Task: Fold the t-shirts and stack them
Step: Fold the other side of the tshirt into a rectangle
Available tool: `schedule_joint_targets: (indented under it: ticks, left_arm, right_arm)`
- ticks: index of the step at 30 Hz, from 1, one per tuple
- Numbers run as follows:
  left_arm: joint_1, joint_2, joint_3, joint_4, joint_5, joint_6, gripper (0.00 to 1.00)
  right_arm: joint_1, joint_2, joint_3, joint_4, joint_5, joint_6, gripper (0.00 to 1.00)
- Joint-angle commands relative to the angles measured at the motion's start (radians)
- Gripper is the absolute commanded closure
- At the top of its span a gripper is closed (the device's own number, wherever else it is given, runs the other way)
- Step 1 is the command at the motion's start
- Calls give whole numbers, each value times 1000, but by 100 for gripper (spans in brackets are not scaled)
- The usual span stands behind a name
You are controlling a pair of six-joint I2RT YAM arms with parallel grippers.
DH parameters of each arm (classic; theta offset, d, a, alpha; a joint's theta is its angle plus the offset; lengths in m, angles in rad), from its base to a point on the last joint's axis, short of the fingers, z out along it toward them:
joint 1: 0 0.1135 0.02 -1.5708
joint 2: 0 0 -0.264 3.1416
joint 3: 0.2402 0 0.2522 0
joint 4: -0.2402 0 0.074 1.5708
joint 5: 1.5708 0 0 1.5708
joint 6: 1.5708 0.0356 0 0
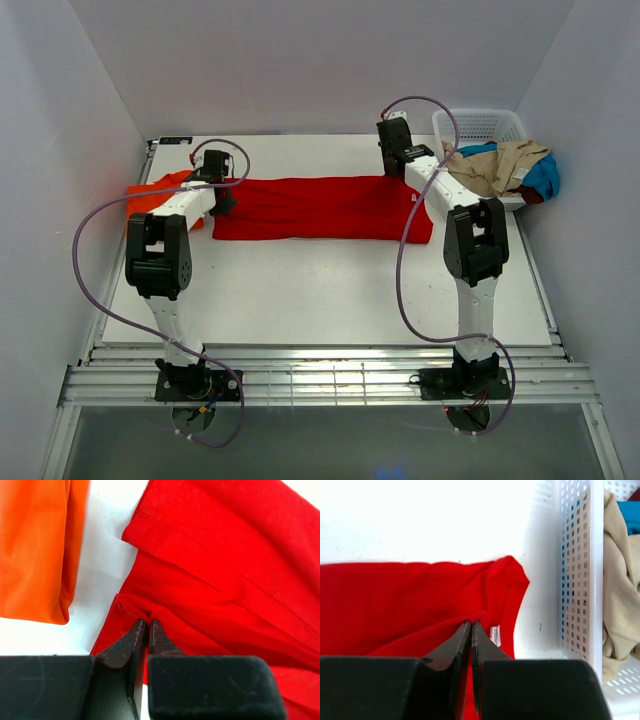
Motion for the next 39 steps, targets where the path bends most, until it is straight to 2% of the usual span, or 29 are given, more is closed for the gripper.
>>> schedule_joint_targets:
  ticks: [1, 6, 18, 19, 21, 24, 25, 26, 27, 29, 30, 32, 35, 36, 37, 39]
  left_arm:
    - [12, -4, 30, -3, 11, 14, 91]
    - [18, 6, 30, -1, 11, 14, 91]
    - [33, 75, 94, 19, 40, 53, 89]
    - [32, 81, 103, 23, 37, 59, 88]
    - [32, 91, 134, 32, 21, 77, 77]
    - [31, 86, 166, 40, -37, 87, 61]
    - [31, 69, 180, 46, -60, 90, 55]
    - [31, 57, 183, 54, -87, 90, 48]
    - [31, 40, 182, 63, -145, 91, 40]
    - [33, -17, 171, 100, -215, 93, 35]
    - [33, -38, 160, 115, -244, 93, 32]
    - [30, -105, 113, 166, -276, 84, 32]
    - [16, -162, 17, 227, -229, 47, 34]
    - [-11, -190, -8, 242, -221, 41, 36]
    - [-31, -198, -34, 270, -214, 34, 44]
    - [-112, -219, -111, 313, -201, 33, 53]
  right_arm:
    - [-14, 41, 95, -23, 1, -29, 92]
    - [-21, 101, 156, -38, 2, -35, 92]
    - [-34, 165, 181, -45, -1, -35, 92]
    - [-35, 172, 185, -45, -1, -35, 92]
    - [-37, 188, 204, -43, -2, -35, 92]
    - [-38, 182, 215, -18, 4, -65, 73]
    - [-40, 173, 215, -5, 11, -70, 57]
    - [-40, 147, 212, 6, 16, -79, 50]
    - [-40, 127, 193, 14, 25, -84, 47]
    - [-41, 49, 152, 53, 36, -87, 44]
    - [-38, 14, 80, 70, 36, -89, 43]
    - [-38, -85, -7, 133, 22, -81, 40]
    - [-40, -187, -156, 166, -19, -63, 40]
    - [-37, -201, -182, 164, -35, -49, 41]
    - [-38, -209, -213, 155, -67, -47, 43]
    - [-38, -221, -239, 126, -117, -15, 44]
